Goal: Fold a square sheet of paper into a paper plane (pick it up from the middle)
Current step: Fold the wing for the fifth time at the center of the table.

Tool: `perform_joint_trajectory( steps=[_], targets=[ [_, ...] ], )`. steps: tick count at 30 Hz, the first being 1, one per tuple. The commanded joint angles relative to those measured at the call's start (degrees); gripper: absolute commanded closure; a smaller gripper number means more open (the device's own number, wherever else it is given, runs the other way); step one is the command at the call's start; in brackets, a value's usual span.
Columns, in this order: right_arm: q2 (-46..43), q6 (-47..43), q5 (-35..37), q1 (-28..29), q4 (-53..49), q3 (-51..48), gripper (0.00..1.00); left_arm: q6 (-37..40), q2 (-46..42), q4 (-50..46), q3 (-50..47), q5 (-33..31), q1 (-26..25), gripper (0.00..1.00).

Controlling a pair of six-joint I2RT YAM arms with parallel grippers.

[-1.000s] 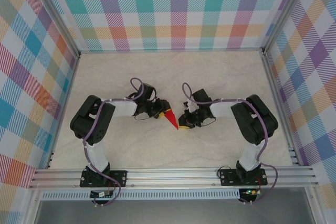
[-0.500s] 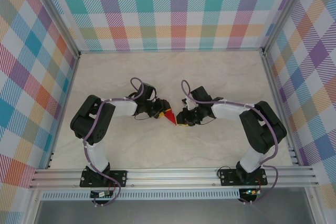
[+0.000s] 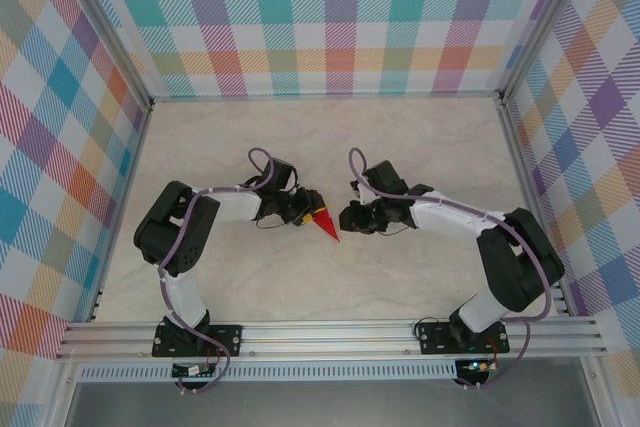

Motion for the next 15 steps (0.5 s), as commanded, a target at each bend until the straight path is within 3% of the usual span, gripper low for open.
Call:
perform_joint_trajectory(
  steps=[1, 15],
  targets=[
    [4.09, -1.11, -6.42, 1.96, 1.73, 3.45, 0.84, 0.62, 4.33, -4.42, -1.19, -2.21, 0.24, 0.59],
    [12.59, -1.7, -6.28, 1.96, -0.81, 5.25, 0.88, 0.89, 4.42, -4.91, -1.15, -2.18, 0.24, 0.59]
  ],
)
